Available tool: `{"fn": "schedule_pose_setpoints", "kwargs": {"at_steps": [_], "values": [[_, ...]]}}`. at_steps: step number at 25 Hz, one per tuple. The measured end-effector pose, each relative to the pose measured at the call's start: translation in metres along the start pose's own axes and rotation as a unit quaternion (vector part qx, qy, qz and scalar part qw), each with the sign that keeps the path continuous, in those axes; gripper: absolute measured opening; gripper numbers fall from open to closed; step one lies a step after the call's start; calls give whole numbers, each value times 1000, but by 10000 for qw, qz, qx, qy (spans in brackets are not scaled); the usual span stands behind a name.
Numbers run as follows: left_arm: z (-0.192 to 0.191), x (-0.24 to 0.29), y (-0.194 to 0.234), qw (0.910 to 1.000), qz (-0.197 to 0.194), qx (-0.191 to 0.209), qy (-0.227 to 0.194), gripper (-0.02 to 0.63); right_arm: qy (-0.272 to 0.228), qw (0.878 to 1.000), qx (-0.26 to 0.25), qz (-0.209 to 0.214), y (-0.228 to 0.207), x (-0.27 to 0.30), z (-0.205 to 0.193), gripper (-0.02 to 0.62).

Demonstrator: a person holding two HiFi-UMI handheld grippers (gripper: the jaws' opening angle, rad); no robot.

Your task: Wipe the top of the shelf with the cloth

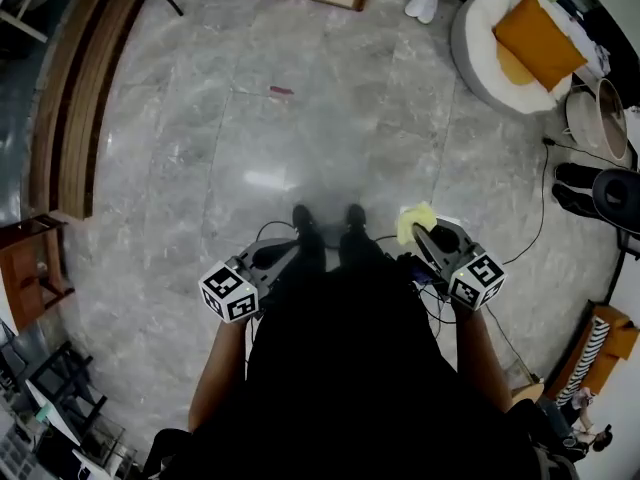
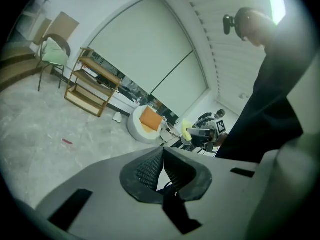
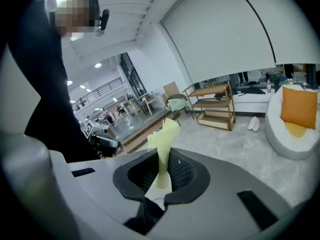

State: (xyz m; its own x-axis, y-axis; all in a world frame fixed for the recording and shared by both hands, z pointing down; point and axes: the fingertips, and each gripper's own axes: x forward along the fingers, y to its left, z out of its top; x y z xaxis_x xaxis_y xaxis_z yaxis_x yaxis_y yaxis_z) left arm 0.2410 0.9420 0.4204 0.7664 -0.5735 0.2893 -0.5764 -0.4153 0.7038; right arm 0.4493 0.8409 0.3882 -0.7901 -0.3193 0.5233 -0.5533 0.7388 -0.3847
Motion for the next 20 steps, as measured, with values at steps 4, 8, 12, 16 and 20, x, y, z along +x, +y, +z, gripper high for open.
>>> {"fn": "schedule_pose_setpoints", "kwargs": {"at_steps": [4, 8, 12, 16, 20], "values": [[0, 16, -2, 9994, 49, -296, -155, 11, -287, 9988, -376, 110, -10, -34, 12, 49], [33, 14, -6, 9917, 537, -553, -1029, 11, -499, 9986, -158, 102, -33, -79, -5, 49], [46, 10, -10, 9854, 866, -484, -1386, 11, -495, 9984, -140, 230, -60, -94, -21, 49], [42, 14, -9, 9805, 1244, -449, -1455, 11, -608, 9973, -188, 358, -84, -99, -14, 49], [30, 19, -8, 9775, 1381, -569, -1490, 11, -553, 9973, -127, 463, -92, -100, -10, 49]]}}
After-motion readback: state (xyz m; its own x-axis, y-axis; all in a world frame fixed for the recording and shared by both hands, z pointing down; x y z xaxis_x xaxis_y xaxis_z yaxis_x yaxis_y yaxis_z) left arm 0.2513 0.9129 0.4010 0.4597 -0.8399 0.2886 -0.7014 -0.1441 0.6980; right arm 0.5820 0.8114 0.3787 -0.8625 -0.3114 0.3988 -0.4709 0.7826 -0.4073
